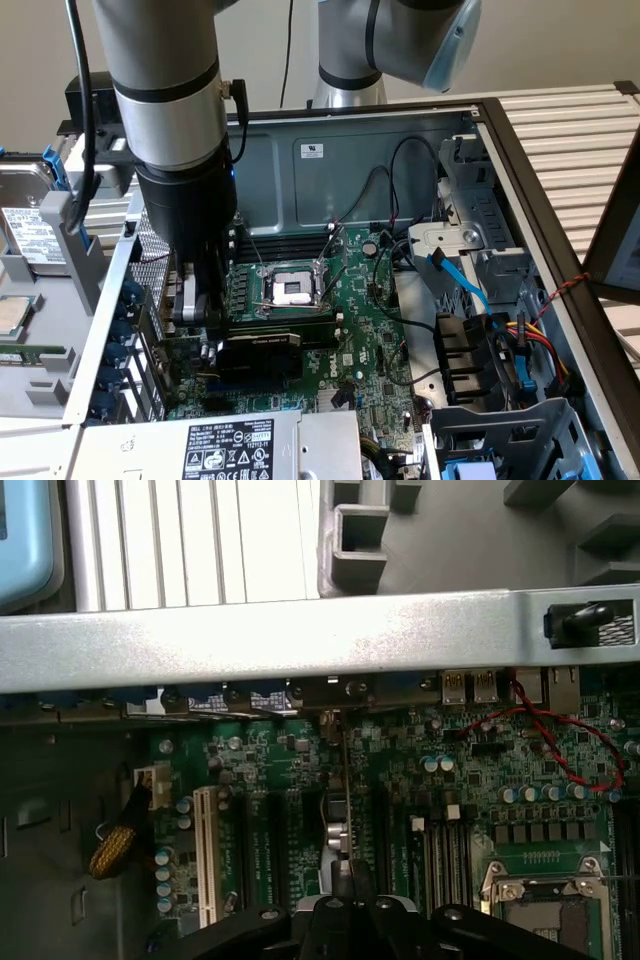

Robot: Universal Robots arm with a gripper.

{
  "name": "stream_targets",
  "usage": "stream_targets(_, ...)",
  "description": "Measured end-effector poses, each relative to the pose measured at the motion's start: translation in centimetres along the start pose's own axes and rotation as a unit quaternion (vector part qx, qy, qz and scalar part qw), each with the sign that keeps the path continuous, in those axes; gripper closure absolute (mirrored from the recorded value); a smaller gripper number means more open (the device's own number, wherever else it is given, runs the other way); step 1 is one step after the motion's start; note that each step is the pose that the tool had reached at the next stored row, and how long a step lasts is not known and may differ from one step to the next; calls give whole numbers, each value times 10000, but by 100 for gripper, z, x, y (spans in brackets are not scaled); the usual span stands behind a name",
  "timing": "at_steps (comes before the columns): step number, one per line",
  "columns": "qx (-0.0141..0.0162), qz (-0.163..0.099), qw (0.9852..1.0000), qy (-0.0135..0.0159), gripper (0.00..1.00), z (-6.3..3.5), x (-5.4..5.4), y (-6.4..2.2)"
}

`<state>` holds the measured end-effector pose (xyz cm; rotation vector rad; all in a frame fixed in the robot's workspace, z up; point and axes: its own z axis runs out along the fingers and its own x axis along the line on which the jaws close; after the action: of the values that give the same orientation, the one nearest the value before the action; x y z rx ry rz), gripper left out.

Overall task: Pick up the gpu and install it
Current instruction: 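Press down on the gpu until it lock into place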

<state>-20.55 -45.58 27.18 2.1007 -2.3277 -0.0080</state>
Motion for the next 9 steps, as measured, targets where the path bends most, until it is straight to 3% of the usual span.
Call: stream_targets(9,-2,0,10000,-27,89,3,2,0)
